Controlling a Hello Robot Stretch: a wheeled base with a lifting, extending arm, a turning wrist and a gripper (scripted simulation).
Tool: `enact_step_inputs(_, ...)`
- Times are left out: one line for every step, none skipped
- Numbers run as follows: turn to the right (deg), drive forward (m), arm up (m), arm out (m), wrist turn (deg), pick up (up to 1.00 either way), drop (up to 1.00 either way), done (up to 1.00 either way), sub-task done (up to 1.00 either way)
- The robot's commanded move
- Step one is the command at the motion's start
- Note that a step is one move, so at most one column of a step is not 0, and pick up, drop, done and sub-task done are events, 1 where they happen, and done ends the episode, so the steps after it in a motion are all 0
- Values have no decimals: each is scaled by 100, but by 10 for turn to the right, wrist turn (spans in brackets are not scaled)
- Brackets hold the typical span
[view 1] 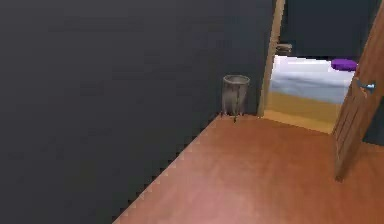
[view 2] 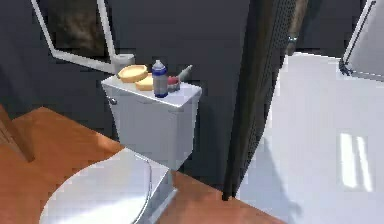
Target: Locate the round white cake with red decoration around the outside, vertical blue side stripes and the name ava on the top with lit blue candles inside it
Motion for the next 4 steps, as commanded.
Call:
enact_step_inputs(450,0,0,0,0,0,0,0,0)
enact_step_inputs(450,0,0,0,0,0,0,0,0)
enact_step_inputs(360,0,0,0,0,0,0,0,0)
enact_step_inputs(0,100,0,0,0,0,0,0,0)
